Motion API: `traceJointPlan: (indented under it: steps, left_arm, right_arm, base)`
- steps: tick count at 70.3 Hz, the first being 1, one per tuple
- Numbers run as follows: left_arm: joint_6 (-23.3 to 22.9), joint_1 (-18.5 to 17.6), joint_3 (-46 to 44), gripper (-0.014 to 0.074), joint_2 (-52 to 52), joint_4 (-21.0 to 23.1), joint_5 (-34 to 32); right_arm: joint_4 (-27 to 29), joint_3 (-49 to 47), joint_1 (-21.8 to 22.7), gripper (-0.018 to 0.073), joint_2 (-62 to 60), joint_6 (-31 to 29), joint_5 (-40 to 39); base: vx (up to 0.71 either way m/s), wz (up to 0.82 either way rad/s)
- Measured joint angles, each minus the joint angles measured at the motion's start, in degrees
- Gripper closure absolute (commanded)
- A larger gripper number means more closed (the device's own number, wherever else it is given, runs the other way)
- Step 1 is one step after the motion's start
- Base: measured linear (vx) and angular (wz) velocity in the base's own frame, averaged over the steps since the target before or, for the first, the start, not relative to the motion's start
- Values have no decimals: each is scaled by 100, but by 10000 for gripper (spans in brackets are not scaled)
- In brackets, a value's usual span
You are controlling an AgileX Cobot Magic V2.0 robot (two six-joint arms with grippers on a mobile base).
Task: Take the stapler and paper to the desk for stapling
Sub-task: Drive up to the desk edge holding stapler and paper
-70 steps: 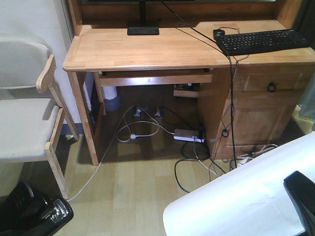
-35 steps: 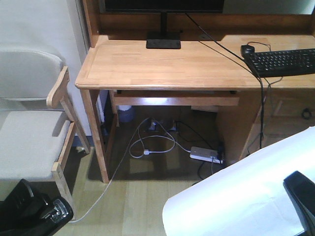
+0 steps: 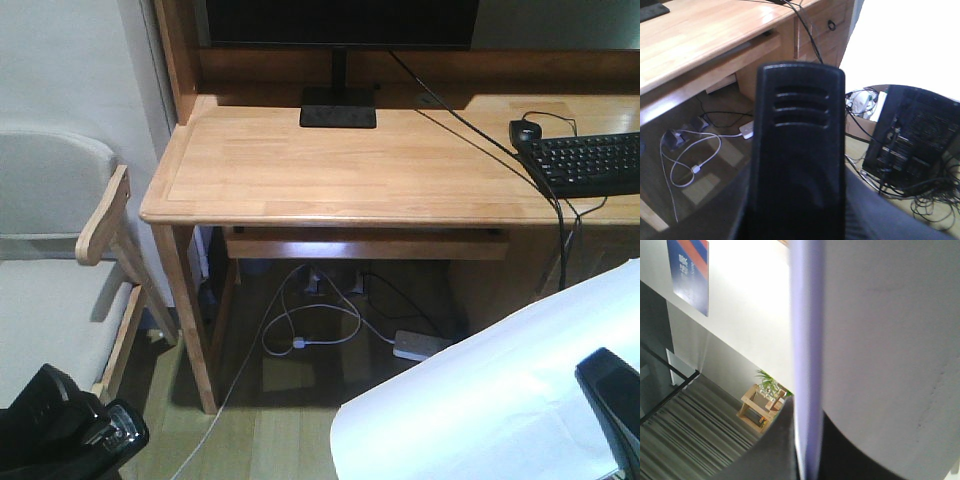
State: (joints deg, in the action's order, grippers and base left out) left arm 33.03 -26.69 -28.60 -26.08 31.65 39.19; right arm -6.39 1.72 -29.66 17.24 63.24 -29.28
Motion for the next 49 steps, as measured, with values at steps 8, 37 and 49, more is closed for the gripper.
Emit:
traceJointPlan:
  steps: [8, 37, 49]
  left_arm:
    - [0, 0, 0, 603, 0, 0, 0]
    - [0, 0, 0, 603, 0, 0, 0]
    - [0, 0, 0, 603, 0, 0, 0]
  right_arm:
    - [0, 0, 0, 565, 0, 0, 0]
    - [0, 0, 0, 565, 0, 0, 0]
    - [0, 0, 0, 565, 0, 0, 0]
  base:
    - [25, -3]
    - [24, -3]
    - [20, -2]
